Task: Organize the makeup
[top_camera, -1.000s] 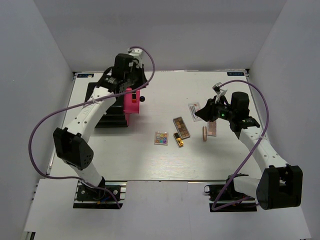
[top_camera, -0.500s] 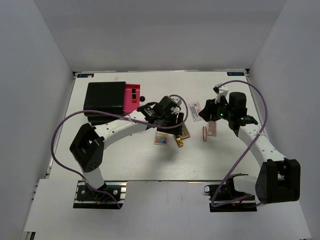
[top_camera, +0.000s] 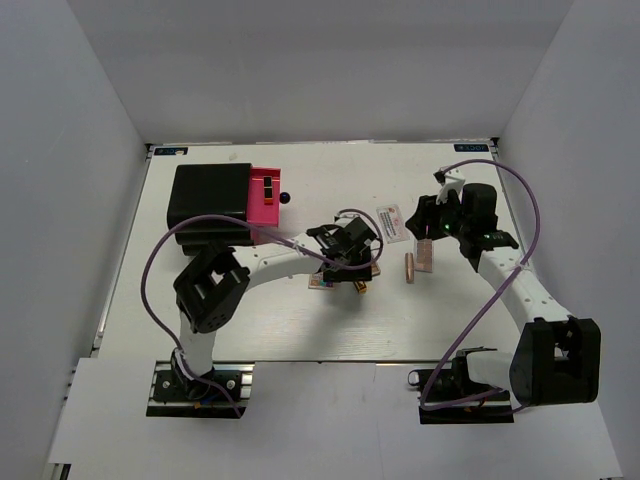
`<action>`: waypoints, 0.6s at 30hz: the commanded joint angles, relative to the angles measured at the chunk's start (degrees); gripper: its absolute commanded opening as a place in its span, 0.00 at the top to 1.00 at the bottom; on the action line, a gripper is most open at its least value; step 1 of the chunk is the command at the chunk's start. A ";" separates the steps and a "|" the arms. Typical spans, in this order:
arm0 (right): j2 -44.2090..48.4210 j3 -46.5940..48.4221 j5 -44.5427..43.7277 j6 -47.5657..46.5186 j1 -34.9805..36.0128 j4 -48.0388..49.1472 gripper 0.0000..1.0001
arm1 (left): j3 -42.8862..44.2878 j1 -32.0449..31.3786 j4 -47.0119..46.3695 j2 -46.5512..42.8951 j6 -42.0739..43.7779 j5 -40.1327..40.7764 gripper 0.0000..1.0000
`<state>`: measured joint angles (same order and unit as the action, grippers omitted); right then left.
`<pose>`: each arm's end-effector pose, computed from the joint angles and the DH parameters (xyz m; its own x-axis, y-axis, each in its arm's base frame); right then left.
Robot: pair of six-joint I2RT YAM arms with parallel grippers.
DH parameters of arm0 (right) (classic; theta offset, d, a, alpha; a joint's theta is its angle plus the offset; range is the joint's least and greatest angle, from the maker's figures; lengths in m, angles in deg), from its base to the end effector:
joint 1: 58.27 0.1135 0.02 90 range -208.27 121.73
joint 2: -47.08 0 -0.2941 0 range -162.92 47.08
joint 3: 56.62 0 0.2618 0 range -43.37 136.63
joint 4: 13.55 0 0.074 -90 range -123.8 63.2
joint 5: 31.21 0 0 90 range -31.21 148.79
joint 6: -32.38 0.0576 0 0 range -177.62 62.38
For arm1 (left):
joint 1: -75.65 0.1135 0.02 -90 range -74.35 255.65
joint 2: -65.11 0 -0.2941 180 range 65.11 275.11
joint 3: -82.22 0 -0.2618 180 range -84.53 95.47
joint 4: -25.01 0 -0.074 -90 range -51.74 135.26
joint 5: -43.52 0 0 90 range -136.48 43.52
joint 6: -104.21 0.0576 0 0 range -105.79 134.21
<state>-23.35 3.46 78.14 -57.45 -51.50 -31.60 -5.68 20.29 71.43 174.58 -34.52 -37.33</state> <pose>0.2876 0.0534 0.2825 -0.4735 -0.0534 -0.8792 -0.3993 0.9027 0.1602 0.2495 -0.3450 0.1952 -0.9169 0.0217 -0.3986 0.1261 0.9631 -0.2379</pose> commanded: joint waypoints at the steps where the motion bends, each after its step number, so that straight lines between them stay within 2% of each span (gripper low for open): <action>1: 1.79 1.78 0.07 0.98 -0.52 1.19 0.44 | 5.86 -1.07 1.88 1.61 -5.23 4.99 0.23; 6: 2.49 1.51 1.21 1.15 -0.87 1.37 0.44 | 12.37 -1.60 8.14 8.64 -8.66 6.32 0.23; 12: 3.02 1.42 2.18 1.68 -1.49 1.37 0.44 | 13.44 -2.13 8.75 10.41 -10.59 7.64 0.25; 15: 3.29 1.42 2.62 1.94 -1.75 1.46 0.44 | 12.82 -2.13 8.76 9.89 -10.95 8.52 0.28; 18: 3.29 1.34 3.14 2.12 -2.02 1.37 0.44 | 11.94 -2.13 8.58 9.27 -11.04 9.05 0.38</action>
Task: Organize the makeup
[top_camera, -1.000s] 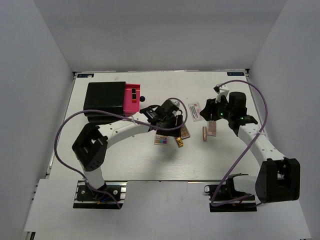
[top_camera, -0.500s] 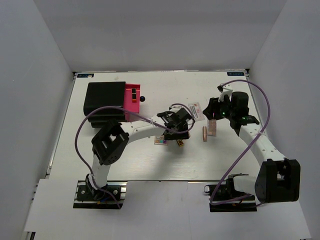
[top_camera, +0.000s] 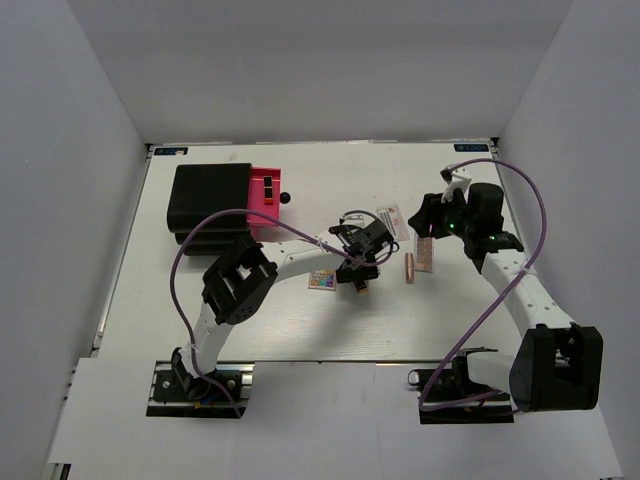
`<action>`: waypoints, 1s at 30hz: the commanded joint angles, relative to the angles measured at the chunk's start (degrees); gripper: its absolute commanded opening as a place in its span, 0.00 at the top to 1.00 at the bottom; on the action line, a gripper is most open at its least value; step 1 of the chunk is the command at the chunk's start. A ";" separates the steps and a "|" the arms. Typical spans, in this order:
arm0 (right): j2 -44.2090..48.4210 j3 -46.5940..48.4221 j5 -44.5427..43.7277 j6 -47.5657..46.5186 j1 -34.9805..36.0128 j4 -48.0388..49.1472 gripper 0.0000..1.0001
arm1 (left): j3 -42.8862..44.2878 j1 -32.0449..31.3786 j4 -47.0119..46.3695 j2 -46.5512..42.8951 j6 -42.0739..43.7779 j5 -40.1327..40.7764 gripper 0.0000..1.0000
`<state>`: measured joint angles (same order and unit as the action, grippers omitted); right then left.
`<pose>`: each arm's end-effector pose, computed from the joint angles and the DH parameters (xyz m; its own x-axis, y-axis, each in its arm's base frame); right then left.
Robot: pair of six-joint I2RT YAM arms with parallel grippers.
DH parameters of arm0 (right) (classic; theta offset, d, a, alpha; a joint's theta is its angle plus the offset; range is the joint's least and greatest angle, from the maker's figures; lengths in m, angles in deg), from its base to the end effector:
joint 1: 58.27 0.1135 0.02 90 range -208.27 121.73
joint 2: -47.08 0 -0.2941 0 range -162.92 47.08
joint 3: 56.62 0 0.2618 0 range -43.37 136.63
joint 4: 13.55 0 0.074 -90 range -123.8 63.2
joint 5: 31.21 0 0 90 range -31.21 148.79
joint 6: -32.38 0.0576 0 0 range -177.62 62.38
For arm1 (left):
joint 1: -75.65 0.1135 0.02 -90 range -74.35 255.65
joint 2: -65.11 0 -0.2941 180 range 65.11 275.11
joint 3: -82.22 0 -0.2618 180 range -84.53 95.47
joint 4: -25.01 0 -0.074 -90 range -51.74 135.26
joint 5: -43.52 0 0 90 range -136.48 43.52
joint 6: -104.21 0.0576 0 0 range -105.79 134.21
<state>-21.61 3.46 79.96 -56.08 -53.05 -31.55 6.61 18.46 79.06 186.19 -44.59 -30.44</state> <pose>0.2831 0.0467 0.2911 -0.4568 -0.0166 -0.8894 -0.3943 0.9000 0.1857 0.2655 -0.3824 0.1681 -0.9137 -0.0999 -0.3940 -0.0447 0.9881 -0.1470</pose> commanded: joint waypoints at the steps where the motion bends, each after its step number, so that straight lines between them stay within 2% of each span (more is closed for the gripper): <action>1: 1.62 1.34 1.51 0.74 -0.55 1.33 0.44 | -0.52 -0.29 0.95 -2.51 -0.87 2.16 0.42; 2: 1.71 1.34 1.59 0.83 -0.47 1.33 0.44 | -0.78 -0.29 0.78 -2.43 -0.78 1.81 0.49; 8: 2.06 1.25 2.21 1.36 -1.43 1.41 0.45 | -0.69 -0.29 1.13 -2.51 -0.26 0.84 0.72; 14: 2.06 1.07 3.17 1.45 -1.79 1.50 0.45 | -1.22 -0.29 0.87 -8.74 3.86 0.67 0.88; 17: 1.98 0.98 3.53 1.45 -1.96 1.41 0.45 | -2.44 -0.29 -1.85 -15.66 9.92 1.63 0.89; 22: 2.15 0.90 4.67 1.54 -1.96 1.41 0.46 | -4.83 3.04 -8.71 -26.14 24.86 0.31 0.91; 27: 2.50 0.81 4.93 1.71 -1.96 1.50 0.46 | 6.22 8.65 1.11 -25.28 31.10 10.22 0.91; 30: 2.59 0.72 5.37 1.89 -1.96 1.41 0.46 | 10.54 13.57 4.45 -23.79 32.79 11.83 0.91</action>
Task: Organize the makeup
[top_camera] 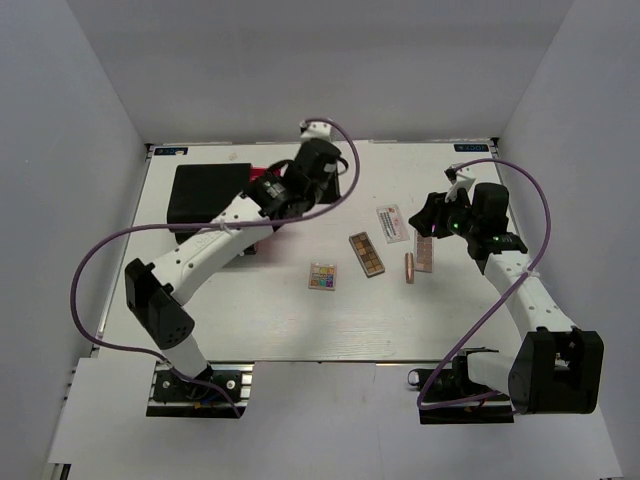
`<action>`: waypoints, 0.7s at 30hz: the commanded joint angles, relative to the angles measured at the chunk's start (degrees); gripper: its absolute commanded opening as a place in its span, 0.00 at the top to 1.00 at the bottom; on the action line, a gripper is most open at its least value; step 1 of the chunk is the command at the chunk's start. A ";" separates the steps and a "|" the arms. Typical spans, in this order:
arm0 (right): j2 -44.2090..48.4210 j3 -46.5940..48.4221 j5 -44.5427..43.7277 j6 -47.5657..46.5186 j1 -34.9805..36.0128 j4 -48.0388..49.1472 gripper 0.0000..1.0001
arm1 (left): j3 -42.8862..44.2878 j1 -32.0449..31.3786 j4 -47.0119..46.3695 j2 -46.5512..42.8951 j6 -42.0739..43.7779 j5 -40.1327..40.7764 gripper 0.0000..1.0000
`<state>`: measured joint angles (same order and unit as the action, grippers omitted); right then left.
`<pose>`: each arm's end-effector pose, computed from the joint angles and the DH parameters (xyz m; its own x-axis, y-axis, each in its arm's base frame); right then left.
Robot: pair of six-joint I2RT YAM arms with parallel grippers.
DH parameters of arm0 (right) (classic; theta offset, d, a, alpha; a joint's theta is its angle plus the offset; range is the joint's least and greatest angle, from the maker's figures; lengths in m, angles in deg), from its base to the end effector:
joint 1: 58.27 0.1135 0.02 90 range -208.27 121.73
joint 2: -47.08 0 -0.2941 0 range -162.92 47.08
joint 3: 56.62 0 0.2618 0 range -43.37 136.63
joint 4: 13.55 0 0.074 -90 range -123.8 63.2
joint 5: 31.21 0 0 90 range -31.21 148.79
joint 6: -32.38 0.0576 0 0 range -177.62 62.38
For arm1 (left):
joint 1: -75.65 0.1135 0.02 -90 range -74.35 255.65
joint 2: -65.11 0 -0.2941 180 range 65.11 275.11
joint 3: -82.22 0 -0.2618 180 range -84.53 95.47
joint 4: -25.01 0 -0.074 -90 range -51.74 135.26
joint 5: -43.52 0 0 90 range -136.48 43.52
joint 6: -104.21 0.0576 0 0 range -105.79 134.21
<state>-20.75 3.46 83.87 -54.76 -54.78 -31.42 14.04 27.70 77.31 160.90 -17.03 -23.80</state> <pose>0.2802 0.0415 0.2960 -0.4528 0.0177 -0.8914 -0.4146 0.8810 0.2280 0.2869 -0.2850 0.4032 -0.5861 -0.0646 -0.8076 0.2023 0.9536 -0.2231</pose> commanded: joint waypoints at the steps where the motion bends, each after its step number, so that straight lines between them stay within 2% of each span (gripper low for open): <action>1: 1.83 0.72 1.55 0.58 -0.23 1.28 0.46 | 4.00 5.65 7.09 1.68 5.49 5.36 0.91; 10: 2.00 0.72 2.16 0.66 -0.23 1.28 0.46 | 9.27 14.98 9.56 6.25 9.62 9.67 0.91; 21: 1.30 0.63 2.52 0.66 -0.23 1.28 0.46 | 9.45 17.18 8.68 11.35 15.60 19.50 0.90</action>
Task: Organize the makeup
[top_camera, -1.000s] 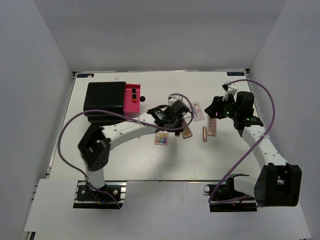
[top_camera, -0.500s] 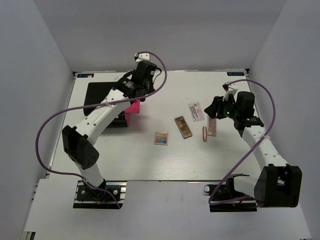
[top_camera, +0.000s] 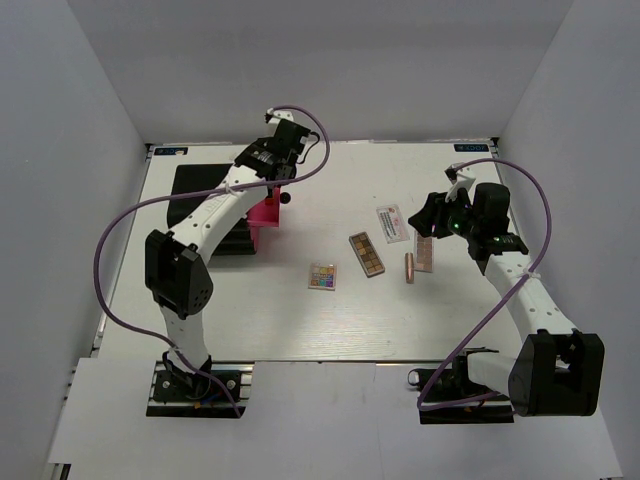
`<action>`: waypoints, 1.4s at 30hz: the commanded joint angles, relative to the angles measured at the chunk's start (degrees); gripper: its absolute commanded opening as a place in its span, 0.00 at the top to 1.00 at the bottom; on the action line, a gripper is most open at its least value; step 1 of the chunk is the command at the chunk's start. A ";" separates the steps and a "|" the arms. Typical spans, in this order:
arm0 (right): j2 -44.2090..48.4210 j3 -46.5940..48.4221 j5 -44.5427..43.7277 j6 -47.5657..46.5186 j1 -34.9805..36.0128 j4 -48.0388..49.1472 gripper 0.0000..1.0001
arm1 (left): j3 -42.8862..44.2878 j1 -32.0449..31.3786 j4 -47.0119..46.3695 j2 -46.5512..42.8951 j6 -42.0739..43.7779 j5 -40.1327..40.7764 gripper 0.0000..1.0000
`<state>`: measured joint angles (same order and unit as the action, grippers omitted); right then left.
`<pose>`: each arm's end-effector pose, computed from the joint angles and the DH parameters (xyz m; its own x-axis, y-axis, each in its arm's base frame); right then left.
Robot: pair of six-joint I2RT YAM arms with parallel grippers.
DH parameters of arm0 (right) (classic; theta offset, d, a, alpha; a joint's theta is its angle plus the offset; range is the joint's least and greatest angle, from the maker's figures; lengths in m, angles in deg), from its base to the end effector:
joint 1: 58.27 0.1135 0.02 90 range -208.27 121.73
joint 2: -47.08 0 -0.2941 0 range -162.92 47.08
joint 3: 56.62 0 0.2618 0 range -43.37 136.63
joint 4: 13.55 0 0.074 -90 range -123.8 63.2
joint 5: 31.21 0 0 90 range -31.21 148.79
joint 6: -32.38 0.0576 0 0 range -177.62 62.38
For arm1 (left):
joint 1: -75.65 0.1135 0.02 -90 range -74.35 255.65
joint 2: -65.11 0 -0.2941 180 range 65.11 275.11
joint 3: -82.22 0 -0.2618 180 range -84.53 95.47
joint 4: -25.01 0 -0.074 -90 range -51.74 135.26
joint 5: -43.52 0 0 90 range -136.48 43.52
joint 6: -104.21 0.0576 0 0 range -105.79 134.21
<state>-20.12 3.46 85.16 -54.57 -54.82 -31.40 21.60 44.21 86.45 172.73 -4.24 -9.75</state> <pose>0.2776 0.0424 0.2991 -0.4450 0.0209 -0.8953 -0.4328 0.8702 0.2355 0.3960 -0.2017 0.3555 -0.6449 0.0970 -0.7581 -0.1225 0.9660 0.2278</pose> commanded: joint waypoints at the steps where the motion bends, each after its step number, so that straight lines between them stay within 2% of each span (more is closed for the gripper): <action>1: 0.58 0.72 1.31 0.47 -0.19 1.26 0.46 | 1.98 0.68 -0.63 -0.30 3.16 5.98 0.90; 8: 0.49 0.63 1.05 0.55 -0.02 1.17 0.46 | 0.93 1.73 -1.95 1.11 5.88 8.97 0.89; 26: 0.40 0.72 1.05 0.73 -0.10 1.17 0.46 | -0.22 1.73 -1.95 3.92 6.86 8.27 0.82; 29: 0.40 0.81 1.05 0.73 -0.19 1.26 0.46 | 0.22 1.73 -1.69 4.27 6.86 8.44 0.76; 30: 0.40 0.72 1.05 0.73 -0.19 1.17 0.46 | 0.31 1.73 -1.60 4.27 6.77 8.53 0.65; 35: 0.40 0.72 1.05 0.82 -0.19 1.17 0.46 | 0.13 1.73 -1.25 4.01 6.59 8.62 0.56; 38: 0.40 0.72 1.05 0.91 -0.28 1.17 0.46 | 0.31 1.73 -0.99 3.74 6.59 8.53 0.46; 42: 0.40 0.72 1.14 0.99 -0.28 1.17 0.46 | 1.62 1.73 -0.46 3.04 6.59 8.01 0.44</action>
<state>-20.12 3.46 85.57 -53.87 -54.82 -31.40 20.92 45.69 85.09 178.06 2.36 -2.45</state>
